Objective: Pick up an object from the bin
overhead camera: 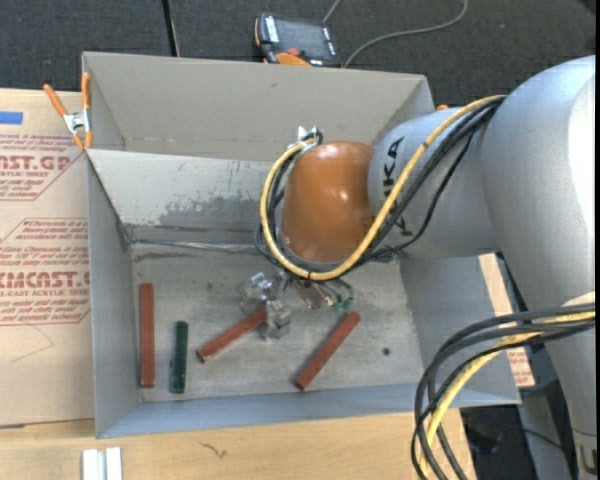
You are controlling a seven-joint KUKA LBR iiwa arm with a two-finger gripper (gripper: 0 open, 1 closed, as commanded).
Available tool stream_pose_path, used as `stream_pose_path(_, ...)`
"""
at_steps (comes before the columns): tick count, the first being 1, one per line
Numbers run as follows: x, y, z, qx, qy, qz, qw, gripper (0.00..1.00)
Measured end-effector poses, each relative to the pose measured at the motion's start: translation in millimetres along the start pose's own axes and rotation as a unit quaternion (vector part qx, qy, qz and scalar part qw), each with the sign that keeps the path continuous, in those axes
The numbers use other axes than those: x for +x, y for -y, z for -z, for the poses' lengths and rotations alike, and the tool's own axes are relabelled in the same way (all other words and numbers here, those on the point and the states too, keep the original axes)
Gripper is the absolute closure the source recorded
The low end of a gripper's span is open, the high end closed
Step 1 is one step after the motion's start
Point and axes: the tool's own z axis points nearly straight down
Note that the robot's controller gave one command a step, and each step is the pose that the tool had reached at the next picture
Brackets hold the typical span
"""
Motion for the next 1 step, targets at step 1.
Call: stream_pose_path(1, 8.9, 60.4, 141.8, 0.003, 0.0025, 0.116, 0.9933, 1.0)
